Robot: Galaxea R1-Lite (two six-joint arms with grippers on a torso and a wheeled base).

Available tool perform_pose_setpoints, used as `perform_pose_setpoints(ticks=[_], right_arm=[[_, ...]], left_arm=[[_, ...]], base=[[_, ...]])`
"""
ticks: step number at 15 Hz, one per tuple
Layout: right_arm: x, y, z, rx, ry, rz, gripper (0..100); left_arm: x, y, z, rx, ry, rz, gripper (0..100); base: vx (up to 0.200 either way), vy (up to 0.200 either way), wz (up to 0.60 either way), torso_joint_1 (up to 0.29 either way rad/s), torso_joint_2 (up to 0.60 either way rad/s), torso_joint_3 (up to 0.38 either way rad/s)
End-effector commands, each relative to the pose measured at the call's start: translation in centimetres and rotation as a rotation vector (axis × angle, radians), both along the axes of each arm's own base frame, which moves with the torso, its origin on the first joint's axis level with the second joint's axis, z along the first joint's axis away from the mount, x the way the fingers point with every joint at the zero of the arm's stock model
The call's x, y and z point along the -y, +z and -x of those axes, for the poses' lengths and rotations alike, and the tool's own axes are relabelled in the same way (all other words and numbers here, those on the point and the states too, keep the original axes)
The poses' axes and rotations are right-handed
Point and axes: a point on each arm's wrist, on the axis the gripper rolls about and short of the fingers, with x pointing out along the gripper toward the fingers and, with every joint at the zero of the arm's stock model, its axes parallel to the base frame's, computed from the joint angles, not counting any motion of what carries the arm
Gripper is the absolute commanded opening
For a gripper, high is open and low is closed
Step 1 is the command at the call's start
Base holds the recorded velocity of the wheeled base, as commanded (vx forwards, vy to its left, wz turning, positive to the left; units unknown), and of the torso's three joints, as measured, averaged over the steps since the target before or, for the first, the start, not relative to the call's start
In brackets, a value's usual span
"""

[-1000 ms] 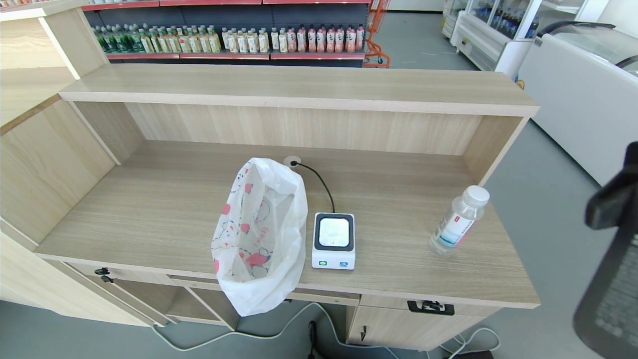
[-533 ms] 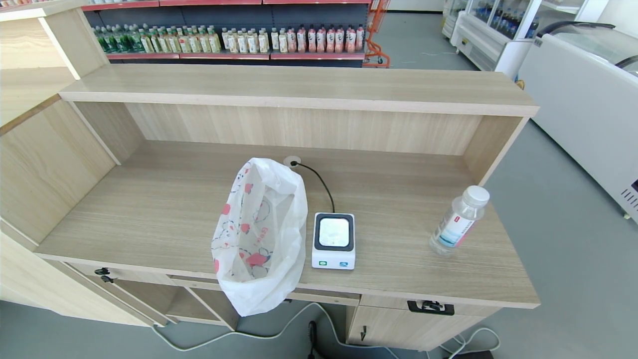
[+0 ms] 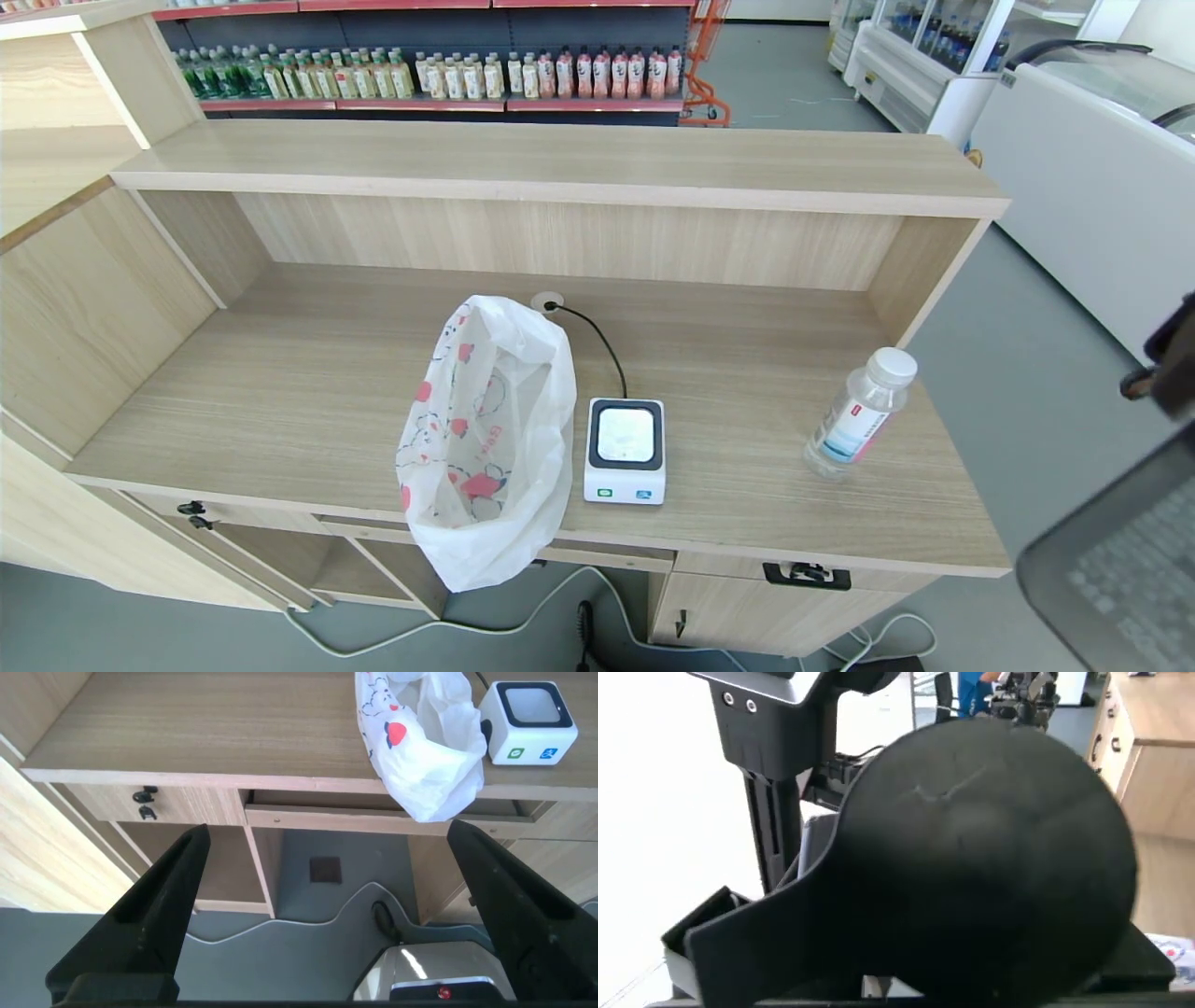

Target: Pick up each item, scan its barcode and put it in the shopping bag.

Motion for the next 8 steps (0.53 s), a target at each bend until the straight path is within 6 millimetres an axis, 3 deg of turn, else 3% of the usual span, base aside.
perform_pose_setpoints(ticks=[1, 4, 8], right_arm=[[-0.9, 0.6, -1.5, 0.056, 0.0, -0.027, 0], [-1.1, 1.5, -1.6, 0.25, -0.029, -0.124, 0], [-1.2, 0.4, -1.4, 0.435, -0.028, -0.203, 0]], left_arm=[[0.0, 0.0, 0.0, 0.0, 0.0, 0.0, 100], [0.0, 0.0, 0.0, 0.001, 0.0, 0.0, 100], [0.0, 0.0, 0.0, 0.001, 0.0, 0.0, 100]], base=[[0.0, 0.0, 0.0, 0.0, 0.0, 0.0], [0.0, 0.0, 0.0, 0.0, 0.0, 0.0], [0.0, 0.0, 0.0, 0.0, 0.0, 0.0]])
